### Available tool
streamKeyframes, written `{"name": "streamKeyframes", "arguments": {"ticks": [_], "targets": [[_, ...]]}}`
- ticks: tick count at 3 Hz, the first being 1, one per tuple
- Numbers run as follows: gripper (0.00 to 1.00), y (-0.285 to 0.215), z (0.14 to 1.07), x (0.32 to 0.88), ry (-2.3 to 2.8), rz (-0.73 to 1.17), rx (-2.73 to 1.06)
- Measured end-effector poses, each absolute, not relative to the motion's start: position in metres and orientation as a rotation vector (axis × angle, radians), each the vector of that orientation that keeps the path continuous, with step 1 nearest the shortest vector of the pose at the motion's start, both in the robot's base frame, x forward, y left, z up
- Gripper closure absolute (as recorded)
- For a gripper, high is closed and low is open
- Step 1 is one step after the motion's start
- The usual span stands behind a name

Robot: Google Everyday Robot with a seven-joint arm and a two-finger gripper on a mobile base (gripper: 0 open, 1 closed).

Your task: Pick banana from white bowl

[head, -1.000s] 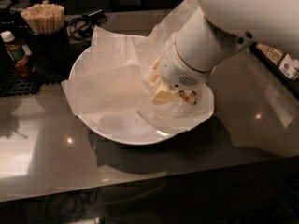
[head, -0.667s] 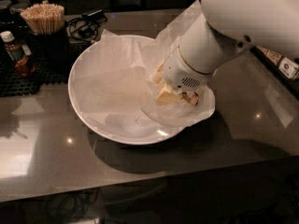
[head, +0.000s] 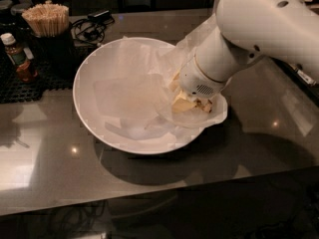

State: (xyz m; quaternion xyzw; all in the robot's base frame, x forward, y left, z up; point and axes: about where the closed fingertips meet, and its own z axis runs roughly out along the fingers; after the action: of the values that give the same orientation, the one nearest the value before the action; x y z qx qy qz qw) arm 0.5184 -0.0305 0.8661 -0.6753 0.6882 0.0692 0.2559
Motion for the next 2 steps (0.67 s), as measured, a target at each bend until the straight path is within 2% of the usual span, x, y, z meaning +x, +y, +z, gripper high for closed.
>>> {"name": "streamKeyframes", "arguments": {"ticks": [2], "targets": [[1.0, -0.027, 0.842, 0.562, 1.784, 0.311, -1.83]]}}
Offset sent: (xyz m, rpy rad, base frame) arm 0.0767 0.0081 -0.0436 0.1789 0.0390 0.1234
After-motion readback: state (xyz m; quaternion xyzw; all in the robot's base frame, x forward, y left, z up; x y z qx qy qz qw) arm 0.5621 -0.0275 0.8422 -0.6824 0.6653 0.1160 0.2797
